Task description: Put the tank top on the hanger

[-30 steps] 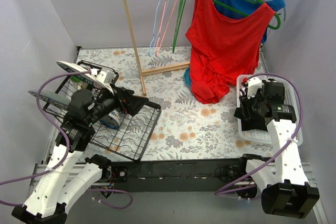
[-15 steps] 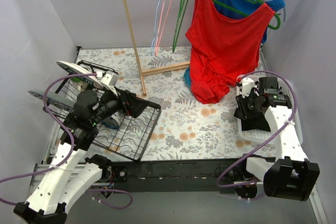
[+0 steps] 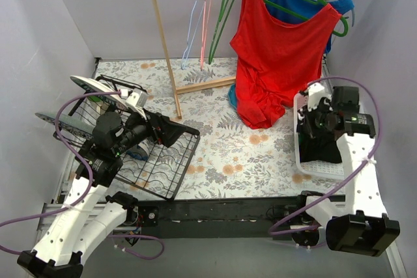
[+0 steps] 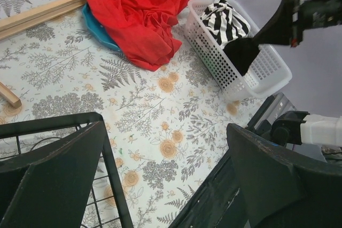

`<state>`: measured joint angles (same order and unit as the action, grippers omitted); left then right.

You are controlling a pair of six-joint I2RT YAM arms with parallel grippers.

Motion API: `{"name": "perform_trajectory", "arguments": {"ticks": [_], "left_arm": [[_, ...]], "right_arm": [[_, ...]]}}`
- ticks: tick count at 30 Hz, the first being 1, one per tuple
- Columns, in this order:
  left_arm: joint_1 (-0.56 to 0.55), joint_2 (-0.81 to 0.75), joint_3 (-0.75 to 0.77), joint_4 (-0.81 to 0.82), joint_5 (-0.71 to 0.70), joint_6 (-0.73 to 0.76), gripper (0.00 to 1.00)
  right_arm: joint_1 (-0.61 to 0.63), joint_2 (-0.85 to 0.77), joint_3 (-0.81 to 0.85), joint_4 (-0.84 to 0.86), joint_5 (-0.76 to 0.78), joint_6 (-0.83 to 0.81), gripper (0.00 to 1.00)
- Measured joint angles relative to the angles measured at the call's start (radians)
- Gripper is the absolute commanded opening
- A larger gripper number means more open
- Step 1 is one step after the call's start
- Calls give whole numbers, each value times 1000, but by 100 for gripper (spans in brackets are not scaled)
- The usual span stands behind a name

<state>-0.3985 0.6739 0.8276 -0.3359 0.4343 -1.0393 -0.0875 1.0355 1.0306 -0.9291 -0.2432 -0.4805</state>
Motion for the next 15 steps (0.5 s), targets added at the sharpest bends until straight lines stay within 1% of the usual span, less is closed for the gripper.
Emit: {"name": "perform_trajectory", "arguments": {"ticks": [3,8,10,11,12,15], "left_arm": [[0,4,5,-1,1,-5,98],[0,28,48,-8,1,-9,98],[0,41,74,-8,0,-13,98],[0,44,83,-7,0,-13,98],[0,46,91,-7,0,-16,98],[0,46,103,-4,0,-24,98]], "right_arm": [[-18,-9,182,-40,-42,-26,1],[-32,-21,500,-55,-103,-88,1],[-32,3,674,-73,-111,-105,1],[-32,35,838,-54,-114,-109,1],[-33,37,851,-50,-115,-110,1],[-33,83,1063,-5,-123,-90,1]]}}
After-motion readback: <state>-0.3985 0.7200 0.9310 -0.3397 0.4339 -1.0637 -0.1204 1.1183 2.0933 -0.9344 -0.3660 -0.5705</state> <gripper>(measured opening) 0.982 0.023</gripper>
